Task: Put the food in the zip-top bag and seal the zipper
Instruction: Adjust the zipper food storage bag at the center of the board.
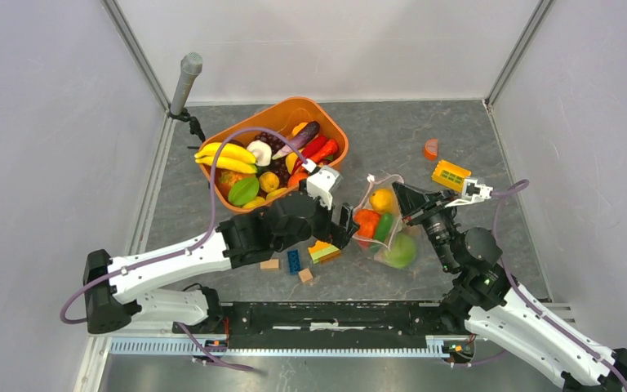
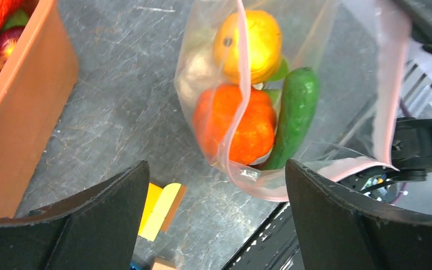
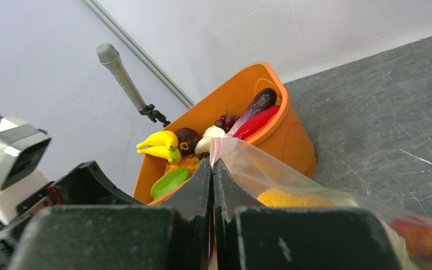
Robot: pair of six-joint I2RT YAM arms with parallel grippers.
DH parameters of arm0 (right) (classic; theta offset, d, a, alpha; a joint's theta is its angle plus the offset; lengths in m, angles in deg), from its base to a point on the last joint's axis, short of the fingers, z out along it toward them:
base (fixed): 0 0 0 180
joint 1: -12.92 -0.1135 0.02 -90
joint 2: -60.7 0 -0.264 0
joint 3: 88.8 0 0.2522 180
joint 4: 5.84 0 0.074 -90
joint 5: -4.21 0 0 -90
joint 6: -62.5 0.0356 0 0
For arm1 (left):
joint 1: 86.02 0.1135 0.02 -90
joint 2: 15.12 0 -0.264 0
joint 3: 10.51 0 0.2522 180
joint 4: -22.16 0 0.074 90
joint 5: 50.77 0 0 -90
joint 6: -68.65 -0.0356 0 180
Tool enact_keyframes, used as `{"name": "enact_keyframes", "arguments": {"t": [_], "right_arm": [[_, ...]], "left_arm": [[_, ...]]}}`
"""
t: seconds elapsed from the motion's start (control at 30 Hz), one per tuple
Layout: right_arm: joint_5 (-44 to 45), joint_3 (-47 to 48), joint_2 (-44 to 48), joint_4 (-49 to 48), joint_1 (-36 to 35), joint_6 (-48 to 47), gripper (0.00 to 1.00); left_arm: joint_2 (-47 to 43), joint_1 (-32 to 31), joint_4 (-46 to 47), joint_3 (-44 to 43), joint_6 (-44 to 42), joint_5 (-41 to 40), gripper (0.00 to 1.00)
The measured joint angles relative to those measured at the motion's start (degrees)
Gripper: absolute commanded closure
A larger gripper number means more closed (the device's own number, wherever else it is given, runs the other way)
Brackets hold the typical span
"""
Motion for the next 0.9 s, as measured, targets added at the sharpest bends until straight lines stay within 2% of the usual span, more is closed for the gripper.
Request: {"name": "enact_keyframes", "arguments": {"t": [0.17, 0.37, 0.47, 0.53, 0.6, 0.73, 0.9], "right_arm": [[-0.44, 0.00, -0.79, -0.31, 0.00, -0.09, 0.95], [-0.57, 0.00, -0.81, -0.31, 0.00, -0.59, 0.95], [-0.57, 0.00, -0.76, -0.31, 0.00, -0.90, 0.95], [-0.57, 0.00, -0.76, -0.28, 0.00, -1.11, 0.95], [-0.57, 0.00, -0.76, -0.28, 0.00, -1.31, 0.95], [-0.57, 0.00, -0.76, -0.26, 0.00, -1.66, 0.92], [-4.22, 0.76, -1.16, 0.13, 0.00, -6.97, 0.84]], "left_arm": [[1.38, 2.97, 0.46, 1.68, 0.63, 2.99, 0.16], [3.74, 6.27, 4.52, 3.50, 2.97, 8.20, 0.37], [5.73, 7.19, 7.02, 3.93, 4.61, 10.12, 0.52], [6.23, 7.43, 8.28, 4.33, 5.18, 11.41, 0.69], [6.45, 7.45, 9.57, 4.52, 5.84, 12.85, 0.81], [6.45, 7.45, 11.23, 4.52, 6.23, 14.40, 0.97], [6.43, 7.67, 11.15, 4.50, 6.10, 14.45, 0.98]]}}
